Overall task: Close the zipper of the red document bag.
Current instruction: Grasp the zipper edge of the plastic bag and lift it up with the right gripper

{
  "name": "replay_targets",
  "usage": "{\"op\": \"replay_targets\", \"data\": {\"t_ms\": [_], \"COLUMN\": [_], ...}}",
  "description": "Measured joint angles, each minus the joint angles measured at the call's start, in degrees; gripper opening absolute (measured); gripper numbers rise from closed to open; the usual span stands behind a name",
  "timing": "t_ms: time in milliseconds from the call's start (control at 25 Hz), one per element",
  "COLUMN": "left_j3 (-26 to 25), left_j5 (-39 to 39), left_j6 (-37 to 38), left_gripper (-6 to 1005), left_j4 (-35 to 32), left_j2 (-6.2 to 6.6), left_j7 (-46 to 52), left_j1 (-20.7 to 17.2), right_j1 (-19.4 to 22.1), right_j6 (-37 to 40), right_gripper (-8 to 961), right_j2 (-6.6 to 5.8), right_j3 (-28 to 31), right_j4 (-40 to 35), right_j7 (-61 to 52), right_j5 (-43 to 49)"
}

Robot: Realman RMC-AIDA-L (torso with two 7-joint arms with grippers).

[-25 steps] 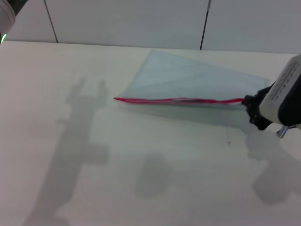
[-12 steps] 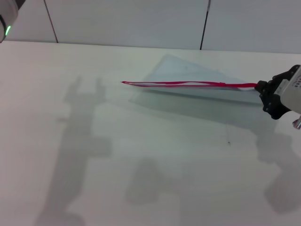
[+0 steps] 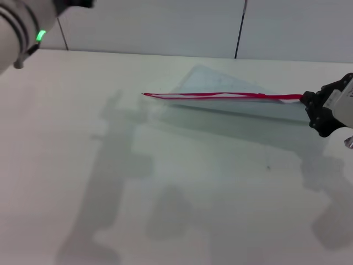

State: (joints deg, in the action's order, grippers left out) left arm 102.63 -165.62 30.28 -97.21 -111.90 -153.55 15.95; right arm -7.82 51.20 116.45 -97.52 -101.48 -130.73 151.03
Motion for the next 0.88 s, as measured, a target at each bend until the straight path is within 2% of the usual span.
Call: {"op": "replay_targets", "data": {"t_ms": [80,160,280,400,560,640,720,880], "left_j3": [2.07,3.12,4.41,5.8,5.47,4.72,4.15,3.66], "left_j5": [-0.22,-0.32,-0.41,-0.47,-0.55,-0.56,-0.56,-0.27], "left_j6": [3.88,6.14,6.66,5.0,-6.28,-15.86,-23.95,-39.03], "left_gripper": [589,589,588,588,587,587,587,586], "left_j4": [-1.47,-2.48,-3.3,-3.46,-2.88,-1.26,0.72,6.87], "left_j2": [0.63,0.5,0.06,0.42,0.11,0.47,1.43,5.45], "left_j7": [-2.55,-5.63,-8.77,-8.7,-5.56,-0.8,4.25,15.04], "left_j1": [1.48,2.37,3.0,3.34,0.27,-2.14,-3.37,-3.71], "right_j1": [-0.04,-0.25,-0.6,-0.74,-0.79,-0.8,-0.83,-1.44], "right_j6": [0.02,0.02,0.02,0.02,-0.18,-0.5,-0.63,-0.71], "right_gripper": [15,15,15,15,15,15,15,15], "right_j2": [0.0,0.0,0.0,-0.01,-0.07,-0.08,-0.09,-0.09], "right_j3": [-0.12,-0.31,-0.48,-0.49,-0.13,-0.08,-0.03,0.03], "right_j4": [-0.01,-0.01,0.31,0.57,0.83,1.27,1.69,2.17], "right_j7": [0.0,-0.04,-0.1,-0.11,-0.1,-0.09,-0.06,0.0], "right_j5": [-0.14,-0.21,-0.25,-0.78,-1.75,-1.78,-1.79,-1.8]}}
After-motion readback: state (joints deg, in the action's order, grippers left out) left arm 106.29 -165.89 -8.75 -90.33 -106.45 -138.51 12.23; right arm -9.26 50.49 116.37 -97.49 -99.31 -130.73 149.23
